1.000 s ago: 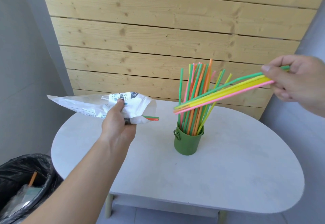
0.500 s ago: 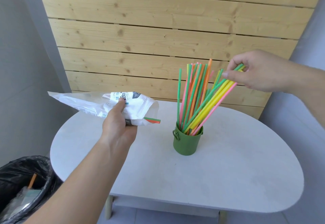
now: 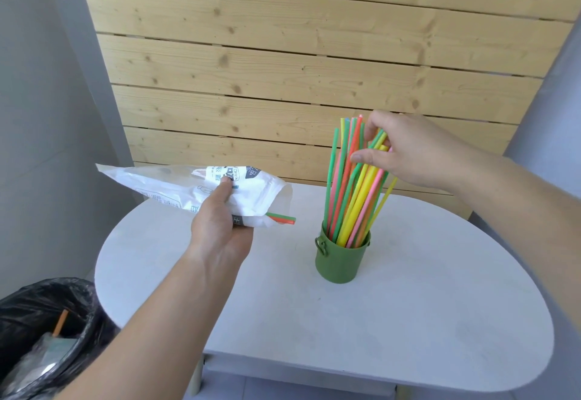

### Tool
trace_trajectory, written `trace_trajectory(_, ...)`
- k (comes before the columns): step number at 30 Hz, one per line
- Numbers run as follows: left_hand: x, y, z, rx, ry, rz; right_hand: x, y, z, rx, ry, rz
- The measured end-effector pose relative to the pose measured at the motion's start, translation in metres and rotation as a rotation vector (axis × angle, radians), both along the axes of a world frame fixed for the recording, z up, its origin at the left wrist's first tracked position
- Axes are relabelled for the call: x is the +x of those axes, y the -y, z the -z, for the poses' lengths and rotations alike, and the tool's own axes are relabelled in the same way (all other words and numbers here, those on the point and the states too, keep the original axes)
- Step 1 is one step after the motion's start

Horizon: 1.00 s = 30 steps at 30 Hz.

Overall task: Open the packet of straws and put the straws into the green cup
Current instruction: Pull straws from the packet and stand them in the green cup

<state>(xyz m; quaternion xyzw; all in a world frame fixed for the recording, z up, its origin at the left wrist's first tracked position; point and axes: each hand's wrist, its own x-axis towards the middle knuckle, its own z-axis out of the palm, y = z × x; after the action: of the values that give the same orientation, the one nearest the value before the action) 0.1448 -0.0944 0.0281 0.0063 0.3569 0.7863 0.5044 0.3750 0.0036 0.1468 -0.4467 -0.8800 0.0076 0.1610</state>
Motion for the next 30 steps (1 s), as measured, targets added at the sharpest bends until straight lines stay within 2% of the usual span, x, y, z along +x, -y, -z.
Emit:
trace_trajectory(5,0.001,0.001,-0.002,0.006,-0.026,0.015,-0.008,-0.003,0.011,0.064,0.140,0.020)
trace_trajectory(7,0.000,0.001,-0.001,0.013,-0.034,0.015,-0.009,-0.001,0.011,0.064,0.124,0.014)
trace_trajectory(12,0.003,0.004,-0.006,0.029,-0.045,0.028,-0.004,0.003,-0.002,0.000,-0.182,-0.009)
trace_trajectory(15,0.005,0.005,-0.008,0.028,-0.063,0.038,0.000,0.004,-0.004,-0.001,-0.264,0.007)
trace_trajectory(17,0.005,0.005,-0.008,0.037,-0.060,0.046,0.003,0.007,-0.004,0.060,-0.300,0.051)
trace_trajectory(19,0.004,0.006,-0.009,0.059,-0.056,0.053,0.008,0.018,-0.007,0.211,-0.378,0.092)
trace_trajectory(21,0.003,0.008,-0.010,0.080,-0.073,0.049,0.008,0.037,-0.006,0.302,-0.546,0.071)
trace_trajectory(22,0.003,0.008,-0.012,0.085,-0.088,0.046,0.006,0.048,-0.002,0.276,-0.621,0.055)
trace_trajectory(24,0.002,0.010,-0.016,0.108,-0.117,0.038,-0.004,0.071,0.015,0.058,-0.719,0.066)
trace_trajectory(28,0.002,0.014,-0.027,0.185,-0.208,0.020,-0.036,0.104,0.064,-0.917,-0.863,0.247)
trace_trajectory(30,0.004,0.017,-0.031,0.224,-0.292,0.020,-0.052,0.110,0.078,-1.253,-1.017,0.274)
